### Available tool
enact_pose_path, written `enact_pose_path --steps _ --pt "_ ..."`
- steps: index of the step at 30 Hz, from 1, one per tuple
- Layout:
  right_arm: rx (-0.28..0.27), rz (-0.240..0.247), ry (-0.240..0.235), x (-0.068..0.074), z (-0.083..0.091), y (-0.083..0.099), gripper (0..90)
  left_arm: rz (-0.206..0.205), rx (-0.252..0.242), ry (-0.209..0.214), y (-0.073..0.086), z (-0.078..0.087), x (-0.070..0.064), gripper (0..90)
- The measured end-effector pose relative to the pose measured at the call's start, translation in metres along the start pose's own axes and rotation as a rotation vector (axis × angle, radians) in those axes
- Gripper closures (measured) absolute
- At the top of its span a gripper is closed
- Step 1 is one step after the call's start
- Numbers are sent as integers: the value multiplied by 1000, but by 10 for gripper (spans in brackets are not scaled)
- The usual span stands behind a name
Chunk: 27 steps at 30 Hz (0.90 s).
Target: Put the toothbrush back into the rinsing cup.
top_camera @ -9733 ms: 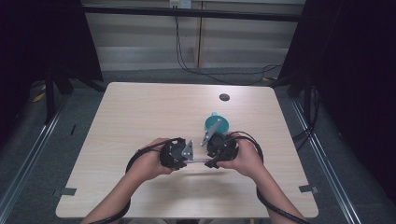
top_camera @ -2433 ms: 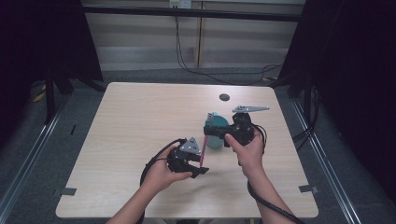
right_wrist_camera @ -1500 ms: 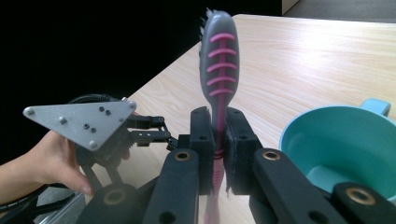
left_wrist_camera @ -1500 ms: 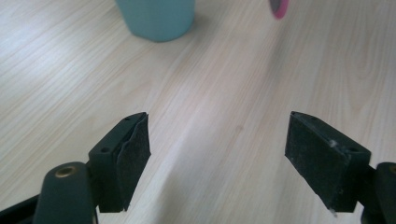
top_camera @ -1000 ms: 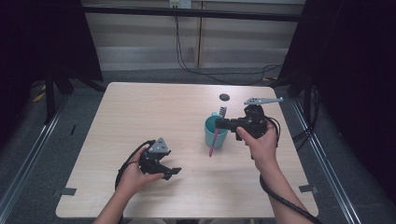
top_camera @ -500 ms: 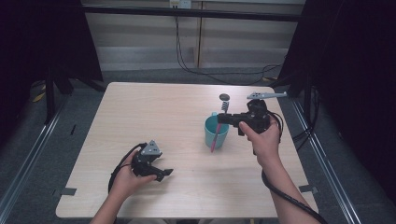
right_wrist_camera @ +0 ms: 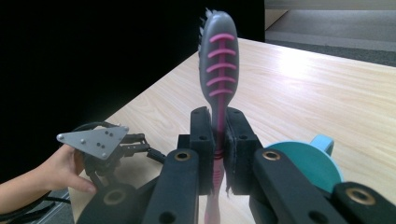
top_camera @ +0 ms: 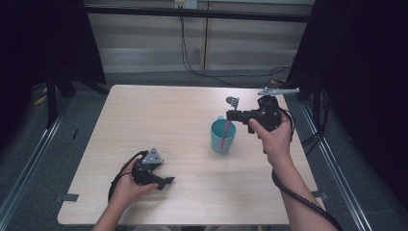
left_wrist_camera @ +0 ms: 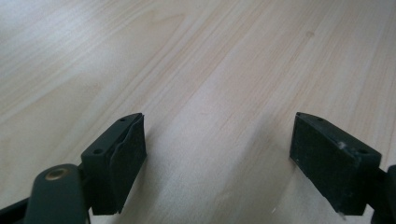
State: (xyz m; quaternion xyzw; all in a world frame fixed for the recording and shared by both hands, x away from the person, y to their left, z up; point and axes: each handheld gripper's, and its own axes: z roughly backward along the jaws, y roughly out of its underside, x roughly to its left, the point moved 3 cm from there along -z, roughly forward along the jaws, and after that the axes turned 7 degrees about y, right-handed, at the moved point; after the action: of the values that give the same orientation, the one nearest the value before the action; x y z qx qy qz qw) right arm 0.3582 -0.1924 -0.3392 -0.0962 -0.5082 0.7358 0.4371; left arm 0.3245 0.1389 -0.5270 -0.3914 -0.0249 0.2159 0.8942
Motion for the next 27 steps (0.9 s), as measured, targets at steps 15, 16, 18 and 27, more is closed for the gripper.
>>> enact_pose_path --steps 15,16,18,27 --pt "-19 13 34 -4 2 -19 841 -19 -22 5 5 1 0 150" --pt "-19 15 34 -5 2 -20 842 -19 -25 4 5 1 0 150" --pt "-18 10 35 -5 2 -22 841 -18 -22 0 5 1 -1 147" --pt "-27 9 52 -8 -1 -29 841 -17 -22 -1 6 1 -2 144"
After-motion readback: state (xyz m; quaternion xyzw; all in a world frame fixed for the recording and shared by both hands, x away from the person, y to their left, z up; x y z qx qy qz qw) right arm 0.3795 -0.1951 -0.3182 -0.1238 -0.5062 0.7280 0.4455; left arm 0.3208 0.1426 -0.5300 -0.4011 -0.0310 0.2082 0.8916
